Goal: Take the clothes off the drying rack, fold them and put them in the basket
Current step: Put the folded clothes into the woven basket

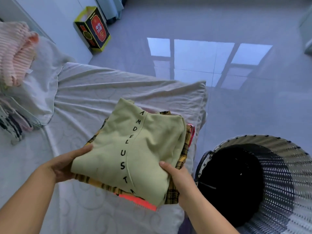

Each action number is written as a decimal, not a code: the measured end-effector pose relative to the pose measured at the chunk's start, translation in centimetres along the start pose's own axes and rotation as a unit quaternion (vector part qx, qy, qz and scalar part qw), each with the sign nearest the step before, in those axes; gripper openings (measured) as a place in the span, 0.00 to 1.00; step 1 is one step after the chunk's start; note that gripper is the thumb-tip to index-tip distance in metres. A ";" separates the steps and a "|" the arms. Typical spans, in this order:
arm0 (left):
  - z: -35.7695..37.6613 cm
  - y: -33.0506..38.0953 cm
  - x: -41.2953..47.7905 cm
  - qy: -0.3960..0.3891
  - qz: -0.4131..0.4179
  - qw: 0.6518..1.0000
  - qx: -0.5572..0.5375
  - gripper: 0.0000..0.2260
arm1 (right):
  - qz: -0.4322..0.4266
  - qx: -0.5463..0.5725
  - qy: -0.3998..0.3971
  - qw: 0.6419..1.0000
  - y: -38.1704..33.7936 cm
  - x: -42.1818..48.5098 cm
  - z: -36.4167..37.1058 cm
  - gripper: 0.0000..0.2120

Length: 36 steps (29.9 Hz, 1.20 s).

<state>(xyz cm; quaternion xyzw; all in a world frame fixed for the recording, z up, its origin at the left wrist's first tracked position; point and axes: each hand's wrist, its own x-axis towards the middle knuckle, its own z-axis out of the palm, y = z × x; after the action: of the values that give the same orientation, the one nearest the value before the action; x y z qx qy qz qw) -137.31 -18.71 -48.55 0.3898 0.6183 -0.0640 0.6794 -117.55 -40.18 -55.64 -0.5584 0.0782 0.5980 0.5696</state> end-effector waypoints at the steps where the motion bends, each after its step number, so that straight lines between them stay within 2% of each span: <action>1: 0.0 0.5 0.1 -0.007 -0.006 1.000 0.004 0.47 | 0.003 0.005 -0.001 1.000 -0.1 0.1 0.0 0.22; 5: 1.2 2.1 0.1 -0.012 0.008 0.999 0.051 0.50 | -0.005 0.032 0.015 0.999 -0.1 0.2 0.4 0.24; 8: 2.7 2.1 -1.2 -0.012 0.047 0.996 0.070 0.49 | -0.054 -0.006 0.051 0.997 -0.6 -0.5 0.6 0.25; 11: 3.7 2.2 -2.9 0.017 0.104 0.992 0.071 0.42 | -0.094 -0.025 0.051 0.994 -1.3 -1.7 0.0 0.27; 15: 7.0 2.5 -5.4 0.049 0.142 0.986 0.069 0.37 | -0.142 -0.022 0.038 0.989 -3.0 -4.2 -3.2 0.29; 17: 9.9 2.5 -6.6 0.067 0.169 0.980 0.082 0.36 | -0.163 0.000 0.038 0.986 -3.9 -5.8 -5.6 0.26; 19: 13.7 2.1 -7.1 0.062 0.201 0.971 0.115 0.35 | -0.178 0.025 0.061 0.982 -4.3 -7.8 -9.5 0.27; 21: 17.8 1.4 -7.6 0.018 0.238 0.965 0.109 0.19 | -0.180 0.034 0.097 0.978 -4.5 -9.7 -13.3 0.36; 22: 20.2 0.9 -7.5 -0.003 0.249 0.961 0.120 0.16 | -0.175 0.035 0.120 0.977 -4.5 -10.6 -15.5 0.43; 23: 22.6 0.3 -7.2 -0.029 0.250 0.958 0.135 0.18 | -0.166 0.031 0.147 0.975 -4.3 -11.6 -17.7 0.47; 24: 24.7 -0.6 -6.4 -0.054 0.248 0.956 0.148 0.18 | -0.154 0.028 0.176 0.972 -3.9 -12.2 -19.8 0.45; 27: 30.9 -3.0 -3.4 -0.133 0.232 0.944 0.194 0.14 | -0.121 0.031 0.255 0.959 -2.5 -13.4 -26.2 0.29; 29: 34.3 -4.6 -0.7 -0.174 0.198 0.940 0.216 0.19 | -0.097 0.019 0.290 0.952 -1.1 -13.4 -29.6 0.25; 33: 38.5 -7.9 5.1 -0.179 0.108 0.947 0.246 0.15 | -0.044 0.024 0.314 0.948 2.5 -11.2 -34.0 0.30; 36: 39.5 -10.3 8.6 -0.140 0.069 0.951 0.267 0.19 | -0.012 0.003 0.308 0.951 4.3 -8.8 -35.5 0.27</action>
<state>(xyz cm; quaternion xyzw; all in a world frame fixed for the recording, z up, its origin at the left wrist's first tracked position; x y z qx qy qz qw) -109.96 -46.42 -63.56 0.5863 0.4483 -0.2338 0.6329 -102.72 -72.73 -64.22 -0.7146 0.2443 0.3901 0.5267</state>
